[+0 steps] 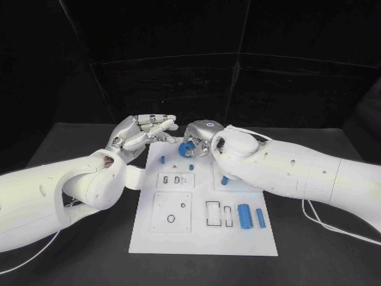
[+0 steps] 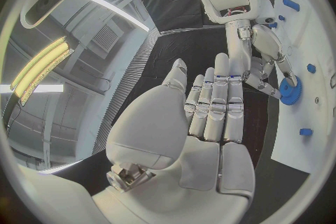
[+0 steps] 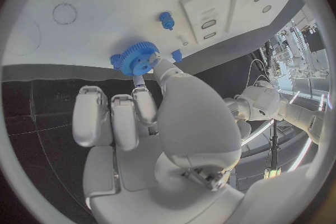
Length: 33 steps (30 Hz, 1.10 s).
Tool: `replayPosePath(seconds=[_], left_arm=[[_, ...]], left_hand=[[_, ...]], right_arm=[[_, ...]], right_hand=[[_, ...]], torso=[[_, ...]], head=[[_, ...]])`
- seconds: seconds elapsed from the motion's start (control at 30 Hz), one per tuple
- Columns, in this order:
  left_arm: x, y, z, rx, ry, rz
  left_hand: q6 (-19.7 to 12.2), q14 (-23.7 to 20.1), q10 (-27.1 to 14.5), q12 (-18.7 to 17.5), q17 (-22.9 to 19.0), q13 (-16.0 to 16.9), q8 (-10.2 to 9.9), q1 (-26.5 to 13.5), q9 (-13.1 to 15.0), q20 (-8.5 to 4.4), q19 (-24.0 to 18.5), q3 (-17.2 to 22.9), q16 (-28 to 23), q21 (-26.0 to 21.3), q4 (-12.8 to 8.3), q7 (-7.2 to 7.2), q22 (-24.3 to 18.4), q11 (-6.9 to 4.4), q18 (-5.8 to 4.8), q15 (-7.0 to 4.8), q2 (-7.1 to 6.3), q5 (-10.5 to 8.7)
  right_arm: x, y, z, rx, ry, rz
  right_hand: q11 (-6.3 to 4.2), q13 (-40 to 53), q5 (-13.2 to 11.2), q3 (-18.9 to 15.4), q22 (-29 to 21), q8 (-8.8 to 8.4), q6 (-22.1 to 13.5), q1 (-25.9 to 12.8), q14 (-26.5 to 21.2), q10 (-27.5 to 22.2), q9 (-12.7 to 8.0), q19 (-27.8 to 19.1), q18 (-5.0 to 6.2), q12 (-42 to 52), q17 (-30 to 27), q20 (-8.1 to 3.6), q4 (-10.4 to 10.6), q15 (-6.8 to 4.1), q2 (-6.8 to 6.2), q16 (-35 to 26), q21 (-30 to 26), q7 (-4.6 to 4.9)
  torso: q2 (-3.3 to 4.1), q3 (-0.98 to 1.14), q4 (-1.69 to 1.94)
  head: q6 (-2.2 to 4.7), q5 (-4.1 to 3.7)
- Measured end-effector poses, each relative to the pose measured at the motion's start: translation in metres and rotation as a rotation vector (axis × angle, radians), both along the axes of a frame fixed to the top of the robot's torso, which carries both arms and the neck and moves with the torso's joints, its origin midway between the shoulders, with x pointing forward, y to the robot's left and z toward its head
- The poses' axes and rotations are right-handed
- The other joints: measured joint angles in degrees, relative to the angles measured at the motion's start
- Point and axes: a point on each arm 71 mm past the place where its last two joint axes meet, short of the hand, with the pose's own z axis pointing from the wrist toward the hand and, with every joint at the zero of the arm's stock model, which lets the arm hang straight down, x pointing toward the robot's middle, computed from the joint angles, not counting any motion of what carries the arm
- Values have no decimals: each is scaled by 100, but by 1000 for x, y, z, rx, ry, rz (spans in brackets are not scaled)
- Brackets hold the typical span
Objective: Assemble the parts on the task board
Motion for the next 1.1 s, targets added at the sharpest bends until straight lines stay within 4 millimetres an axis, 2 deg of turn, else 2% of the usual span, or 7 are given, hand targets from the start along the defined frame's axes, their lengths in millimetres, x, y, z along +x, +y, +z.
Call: replayPosePath(seconds=[0.13, 0.2, 0.3, 0.53, 1.07, 1.1], left_arm=[[0, 1, 0, 1, 1, 1], [1, 1, 0, 2, 1, 3], [1, 2, -1, 3, 2, 6], [2, 3, -1, 7, 4, 10], [3, 4, -2, 10, 10, 12], [3, 4, -2, 10, 10, 12]], left_hand=[[0, 0, 0, 0, 0, 0, 0, 0, 0, 0, 0, 0, 0, 0, 0, 0, 0, 0, 0, 0, 0, 0], [0, 0, 0, 0, 0, 0, 0, 0, 0, 0, 0, 0, 0, 0, 0, 0, 0, 0, 0, 0, 0, 0], [0, 0, 0, 0, -1, 0, 0, 0, 0, 0, 0, 0, 0, 0, 0, 0, 0, 0, 0, 0, 0, 0], [0, 0, 0, 0, 3, 0, 0, 2, 0, 0, 0, 16, 0, 0, -16, 0, -3, 0, 0, 0, 2, 0], [0, 0, 0, 0, 4, 0, 0, 2, 0, 0, 0, 16, 0, 0, -16, 0, -4, 0, 0, 0, 2, 0], [0, 0, 0, 0, 4, 0, 0, 2, 0, 0, 0, 16, 0, 0, -16, 0, -3, 0, 0, 0, 2, 0]], right_arm=[[0, -1, 0, 3, -5, -2], [0, -2, 0, 4, -7, -4], [0, -2, 1, 7, -11, -5], [0, -2, 2, 16, -21, -4], [0, -5, 1, 5, -14, -9], [0, -5, 1, 2, -12, -10]], right_hand=[[10, -7, 2, 2, 0, -11, -8, -5, 18, -10, 0, 0, 0, 0, 4, 0, -2, 18, -5, 0, 0, -2], [10, -7, 4, 2, 0, -32, -36, -8, 18, -10, 1, 0, 0, 0, 4, 0, -2, 18, -8, 0, 0, 26], [9, -13, -20, 3, -1, -38, -55, -27, 18, -10, 4, 1, 0, -27, 3, 1, -3, 18, -27, 0, 0, 6], [30, -48, -20, -8, -1, -62, -76, -27, -2, -30, 0, -2, 0, -63, 3, 41, -14, 38, -27, 0, 0, 27], [29, -80, -40, -15, -2, -62, -76, -50, -2, -30, 0, -2, 0, -91, 2, 41, -20, 38, -51, -1, 0, 27], [52, -90, -40, -15, -6, -82, -76, -51, -2, -52, 0, -2, 0, -91, 1, 41, -20, 38, -50, -1, 0, 27]], torso=[[0, 0, 0], [0, 1, 0], [0, 2, 1], [0, 2, 3], [0, 1, 7], [0, 1, 8]], head=[[-9, -14], [-10, -15], [-16, -25], [-23, -26], [-40, -26], [-42, -26]])
